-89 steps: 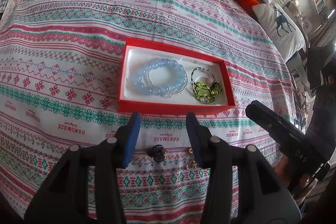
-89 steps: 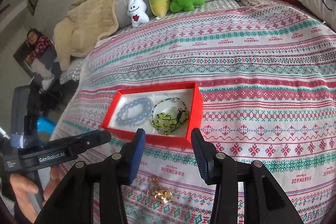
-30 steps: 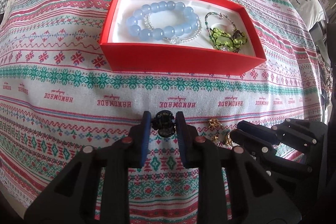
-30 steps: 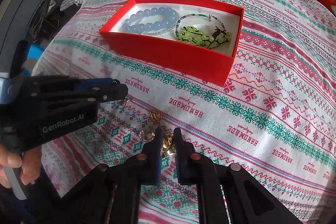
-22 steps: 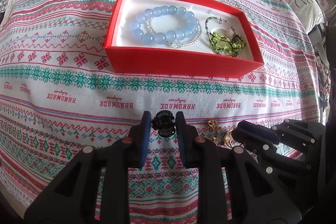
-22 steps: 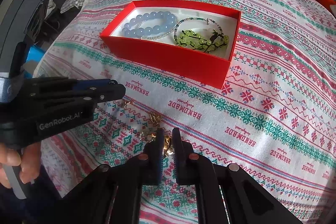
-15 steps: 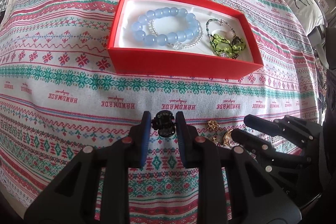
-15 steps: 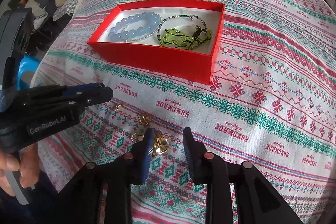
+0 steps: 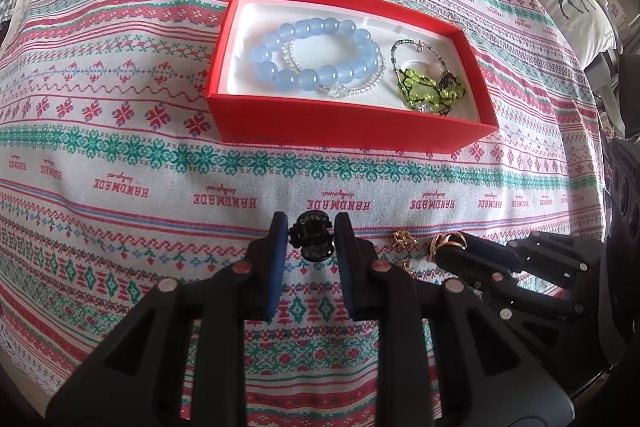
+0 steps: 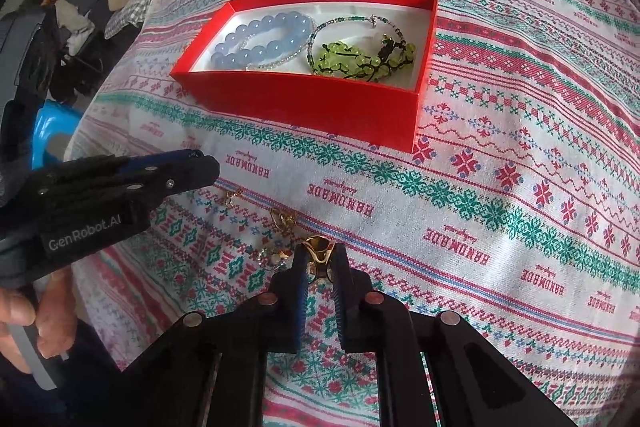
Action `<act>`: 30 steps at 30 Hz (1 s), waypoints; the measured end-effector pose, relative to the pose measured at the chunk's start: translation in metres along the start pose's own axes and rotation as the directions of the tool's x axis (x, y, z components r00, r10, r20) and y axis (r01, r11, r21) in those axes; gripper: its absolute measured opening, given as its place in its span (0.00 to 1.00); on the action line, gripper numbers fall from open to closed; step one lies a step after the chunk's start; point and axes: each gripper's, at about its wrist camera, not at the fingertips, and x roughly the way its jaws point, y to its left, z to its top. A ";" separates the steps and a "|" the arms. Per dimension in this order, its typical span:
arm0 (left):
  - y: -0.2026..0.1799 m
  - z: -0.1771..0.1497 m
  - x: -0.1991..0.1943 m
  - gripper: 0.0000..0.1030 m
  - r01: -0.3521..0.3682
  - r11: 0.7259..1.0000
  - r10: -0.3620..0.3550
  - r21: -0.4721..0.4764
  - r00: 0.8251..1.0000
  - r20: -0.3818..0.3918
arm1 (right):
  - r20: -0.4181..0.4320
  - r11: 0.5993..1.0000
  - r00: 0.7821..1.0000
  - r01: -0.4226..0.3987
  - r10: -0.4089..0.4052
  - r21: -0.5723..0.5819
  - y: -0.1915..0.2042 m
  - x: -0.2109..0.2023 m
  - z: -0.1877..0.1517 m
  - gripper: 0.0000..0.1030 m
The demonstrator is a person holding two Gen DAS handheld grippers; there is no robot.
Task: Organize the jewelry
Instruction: 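Lower the clip and ring into the red box and open both tools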
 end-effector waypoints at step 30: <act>0.043 0.042 -0.053 0.25 0.221 0.959 -0.179 -0.179 0.958 0.222 | 0.342 0.991 0.940 -0.063 0.019 0.118 -0.022 -0.062 0.031 0.10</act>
